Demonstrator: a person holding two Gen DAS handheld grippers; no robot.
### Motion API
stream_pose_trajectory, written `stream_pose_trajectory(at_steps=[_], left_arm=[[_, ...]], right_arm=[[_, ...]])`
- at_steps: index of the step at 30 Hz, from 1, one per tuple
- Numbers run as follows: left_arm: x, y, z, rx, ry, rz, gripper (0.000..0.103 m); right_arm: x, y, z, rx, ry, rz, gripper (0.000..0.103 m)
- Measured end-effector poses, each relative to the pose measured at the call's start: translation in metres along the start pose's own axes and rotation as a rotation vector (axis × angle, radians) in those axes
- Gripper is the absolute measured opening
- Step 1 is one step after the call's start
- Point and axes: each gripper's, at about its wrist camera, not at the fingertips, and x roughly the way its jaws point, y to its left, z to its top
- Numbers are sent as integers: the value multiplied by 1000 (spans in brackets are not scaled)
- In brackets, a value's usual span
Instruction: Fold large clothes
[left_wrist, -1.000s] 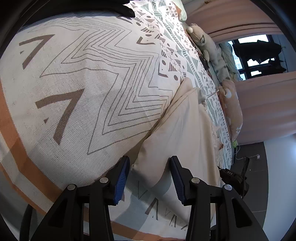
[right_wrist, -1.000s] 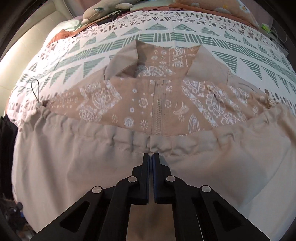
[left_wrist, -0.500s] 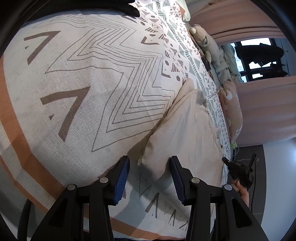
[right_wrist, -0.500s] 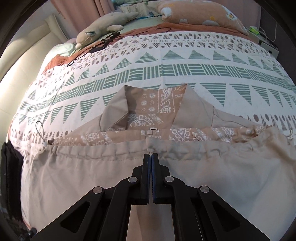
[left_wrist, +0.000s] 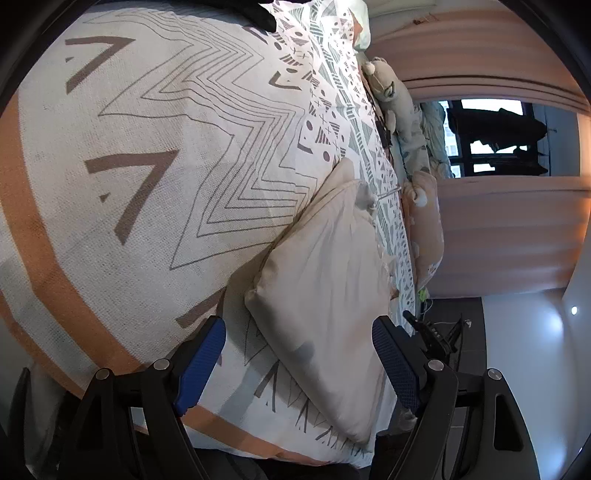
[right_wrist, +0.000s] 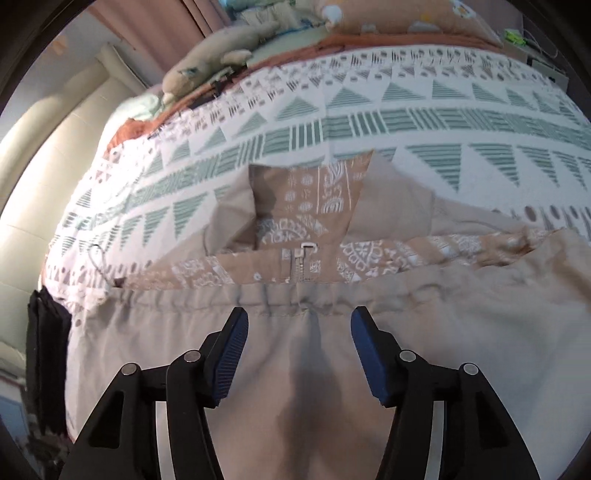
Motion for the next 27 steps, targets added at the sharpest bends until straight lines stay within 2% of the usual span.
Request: stream_pose_trajectory(at_steps=[4,7,15,16,17,19,21,24,27], left_arm=[[15,-7,-1,3,38,-21,82],[27,-15,0,29,53,12,76],[49,-20,9,56,66,46,73],[50,-21,10,56,66,46,69],[51,-22,10,55,68,51,60],[49,-24,8,61,62,47,52],[45,-28,6,73,50,31,51],[49,-31,8,85,57,56,51],[53,-32,10,82,54,62,49]], right_arm=[[-33,-6,-14,3,-22,39,58],[-50,-7,-30,-12,-26,40,58],[-74,-10,-82,-23,17,104,57],[-75,-8,-91,-26,30,116,57],[-76,-6,-99,-30,38,123,57],[-76,-2,-115,-40,59,135,57],[-77,2,-129,-50,78,138,56],[-80,9,-154,-74,104,137,50],[-83,13,-175,-78,124,111,50]])
